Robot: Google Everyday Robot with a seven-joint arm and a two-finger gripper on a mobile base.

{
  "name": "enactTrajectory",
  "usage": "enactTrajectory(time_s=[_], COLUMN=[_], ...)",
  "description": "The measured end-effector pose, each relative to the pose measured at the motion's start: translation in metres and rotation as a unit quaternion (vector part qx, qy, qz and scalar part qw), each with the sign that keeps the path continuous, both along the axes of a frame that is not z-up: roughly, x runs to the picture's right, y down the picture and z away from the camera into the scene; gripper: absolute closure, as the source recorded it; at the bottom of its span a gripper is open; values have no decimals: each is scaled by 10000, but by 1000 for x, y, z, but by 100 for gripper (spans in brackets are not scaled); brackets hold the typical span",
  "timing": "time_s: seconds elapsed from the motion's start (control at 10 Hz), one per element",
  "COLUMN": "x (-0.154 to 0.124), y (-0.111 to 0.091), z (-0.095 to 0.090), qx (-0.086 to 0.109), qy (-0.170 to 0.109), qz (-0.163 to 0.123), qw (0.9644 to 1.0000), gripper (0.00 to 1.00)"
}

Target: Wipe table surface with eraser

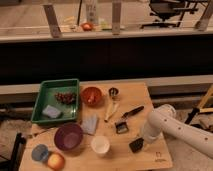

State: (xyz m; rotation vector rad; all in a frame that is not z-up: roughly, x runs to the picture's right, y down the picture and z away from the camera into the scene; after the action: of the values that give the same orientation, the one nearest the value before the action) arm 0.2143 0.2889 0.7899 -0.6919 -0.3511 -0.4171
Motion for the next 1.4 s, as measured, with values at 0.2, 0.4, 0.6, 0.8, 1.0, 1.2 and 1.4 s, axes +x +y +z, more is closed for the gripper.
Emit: enactTrajectory(time_s=[0.2,0.4,0.6,0.8,1.0,1.2,1.4], x=[8,16,18,12,-18,-37,-46], y=[-2,-9,-18,-25,-31,-33,-28], z=[1,4,7,5,0,-7,-20], qx=[24,73,123,172,252,313,338], qy=[57,123,107,-2,-300,-548,-800], qz=[57,132,140,51,-189,-361,-495], qw=[10000,9998,9998,9998,9991,9974,9950], gripper=[100,100,100,100,100,100,100])
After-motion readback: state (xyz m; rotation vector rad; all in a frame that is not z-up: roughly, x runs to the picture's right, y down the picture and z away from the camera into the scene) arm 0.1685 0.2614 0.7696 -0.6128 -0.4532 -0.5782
